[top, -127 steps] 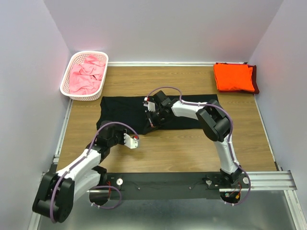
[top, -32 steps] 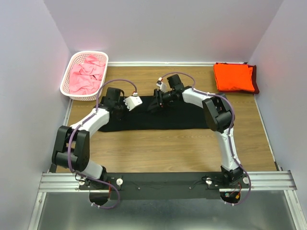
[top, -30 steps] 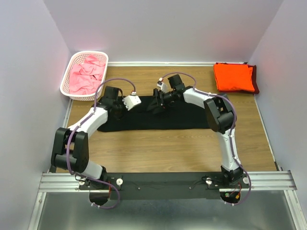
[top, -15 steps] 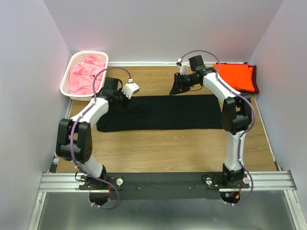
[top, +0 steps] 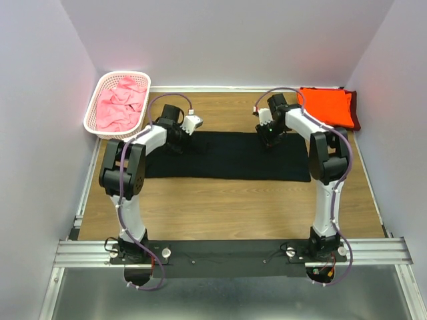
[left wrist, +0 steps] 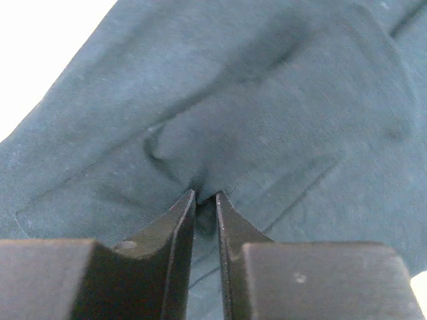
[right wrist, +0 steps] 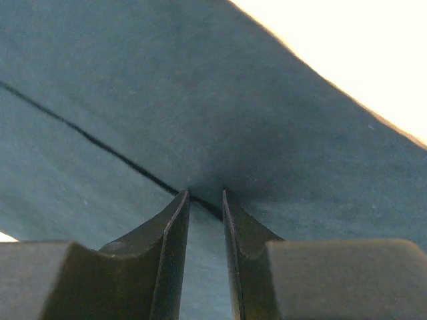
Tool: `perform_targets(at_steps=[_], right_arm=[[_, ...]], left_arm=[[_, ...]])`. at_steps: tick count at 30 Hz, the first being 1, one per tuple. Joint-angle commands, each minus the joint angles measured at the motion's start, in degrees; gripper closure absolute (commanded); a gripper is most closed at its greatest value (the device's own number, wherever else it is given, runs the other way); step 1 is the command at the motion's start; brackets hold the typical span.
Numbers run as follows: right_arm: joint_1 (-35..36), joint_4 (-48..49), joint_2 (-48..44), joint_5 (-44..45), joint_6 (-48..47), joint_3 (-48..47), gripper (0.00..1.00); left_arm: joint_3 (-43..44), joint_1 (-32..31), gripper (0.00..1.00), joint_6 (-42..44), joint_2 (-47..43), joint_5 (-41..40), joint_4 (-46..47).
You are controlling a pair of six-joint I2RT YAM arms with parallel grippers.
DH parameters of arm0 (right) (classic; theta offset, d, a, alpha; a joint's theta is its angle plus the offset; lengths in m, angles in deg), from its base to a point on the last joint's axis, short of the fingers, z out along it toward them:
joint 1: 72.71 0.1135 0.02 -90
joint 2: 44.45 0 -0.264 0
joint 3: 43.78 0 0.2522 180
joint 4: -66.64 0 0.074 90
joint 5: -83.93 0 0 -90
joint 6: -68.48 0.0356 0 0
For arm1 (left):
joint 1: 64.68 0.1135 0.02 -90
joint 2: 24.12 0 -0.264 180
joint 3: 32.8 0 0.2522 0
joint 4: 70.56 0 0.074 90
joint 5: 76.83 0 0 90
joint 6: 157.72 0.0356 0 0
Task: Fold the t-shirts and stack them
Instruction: Fold the tshirt
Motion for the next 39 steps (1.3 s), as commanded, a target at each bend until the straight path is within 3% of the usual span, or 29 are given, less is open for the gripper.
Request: perform_targets(at_steps=[1,5,7,8,11,12,14,15,17,18,24,32,39], right_arm=[[0.0,-2.9,1.3,5.1,-5.2,5.8,0.66],[1.4,-3.7,-2.0,1.5,-4.9,13.4,0.72],[6.9,-4.6,-6.2,-4.5,-4.5,18.5,0.72],[9.7,-5.0,-7.8,-7.0,-3.8,19.8,0.72],[16.7,-6.6,-14.3,-23.5,0.3,19.1,0.67],[16.7,-6.8,-15.2,-24.4,1.5,18.2,0.66],[15.8,-8.3,-16.1,-22.4,1.7,13.6,0.62],[14.6,-9.0,-16.4,-18.9,1.3,12.6,0.62],[13.6,-9.0,-16.4,-16.4,0.3,12.3,0.62],[13.3,-8.9,-15.9,-14.7,-0.6,12.5,0.62],[13.2,-5.2,-12.2,-17.3,-0.2,14.5,0.64],[13.2,0.7,-8.5,-22.3,4.1,17.8,0.67],[13.2,1.6,-7.4,-24.3,5.2,19.8,0.67]], left_arm=[[5.9,-0.2,0.75,-0.2,8.0,-5.5,-0.6],[20.7,-0.3,0.75,2.1,17.6,-7.7,-5.6],[35.7,-0.5,0.74,3.2,25.4,-7.4,-11.2],[48.7,-0.8,0.73,3.6,28.5,-7.1,-13.7],[69.3,-1.4,0.64,3.4,36.2,-4.6,-20.2],[70.3,-1.6,0.62,3.1,36.2,-4.1,-19.8],[66.6,-1.7,0.59,2.2,30.7,-3.7,-14.0],[58.1,-1.8,0.57,1.8,24.4,-3.4,-11.1],[49.5,-1.8,0.55,0.8,18.5,-2.4,-4.4],[43.3,-1.8,0.55,0.5,16.3,-1.9,-3.4],[29.6,-1.8,0.58,-2.1,9.7,2.3,-2.9],[25.4,-1.9,0.62,-6.7,9.5,25.1,-0.1],[29.0,-2.1,0.64,-14.1,16.5,32.1,4.9]])
